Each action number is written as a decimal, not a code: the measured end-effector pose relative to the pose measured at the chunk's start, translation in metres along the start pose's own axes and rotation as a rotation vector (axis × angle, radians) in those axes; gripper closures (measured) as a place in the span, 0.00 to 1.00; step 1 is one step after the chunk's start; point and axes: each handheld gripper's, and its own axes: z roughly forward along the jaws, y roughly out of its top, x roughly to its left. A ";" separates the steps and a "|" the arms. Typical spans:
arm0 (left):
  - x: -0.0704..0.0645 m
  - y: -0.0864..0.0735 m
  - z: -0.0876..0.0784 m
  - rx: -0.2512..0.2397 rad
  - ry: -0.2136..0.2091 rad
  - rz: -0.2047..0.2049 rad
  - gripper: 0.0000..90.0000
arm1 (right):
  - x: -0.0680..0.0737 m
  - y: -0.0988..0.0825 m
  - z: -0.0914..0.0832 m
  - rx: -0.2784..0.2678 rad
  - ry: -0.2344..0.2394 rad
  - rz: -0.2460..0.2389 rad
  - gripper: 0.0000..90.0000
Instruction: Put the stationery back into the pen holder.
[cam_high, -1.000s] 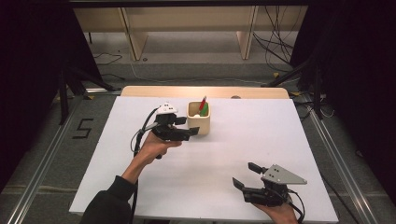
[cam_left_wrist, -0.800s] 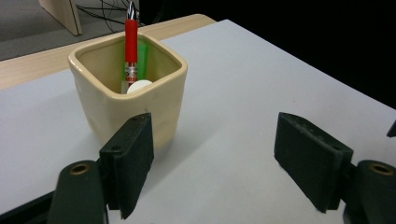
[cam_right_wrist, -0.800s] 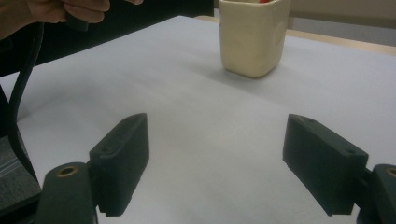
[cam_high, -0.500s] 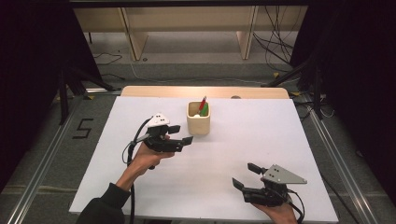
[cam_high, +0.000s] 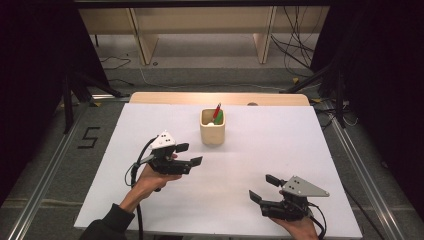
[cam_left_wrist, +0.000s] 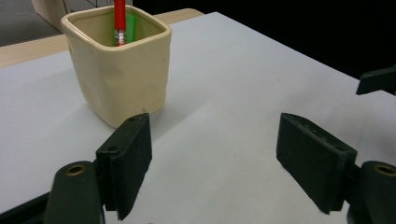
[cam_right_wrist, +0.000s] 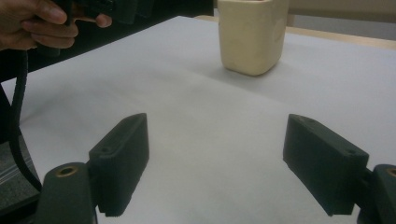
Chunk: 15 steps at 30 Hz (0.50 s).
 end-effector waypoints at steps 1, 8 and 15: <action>-0.001 -0.002 -0.002 -0.003 -0.002 0.004 0.29 | 0.000 0.000 0.000 0.000 0.000 0.002 0.26; -0.010 -0.017 -0.011 -0.034 -0.019 0.008 0.27 | 0.000 -0.001 0.001 0.002 0.000 0.003 0.25; -0.019 -0.036 -0.016 -0.036 -0.020 0.007 0.27 | 0.000 -0.001 0.001 0.008 0.002 0.004 0.25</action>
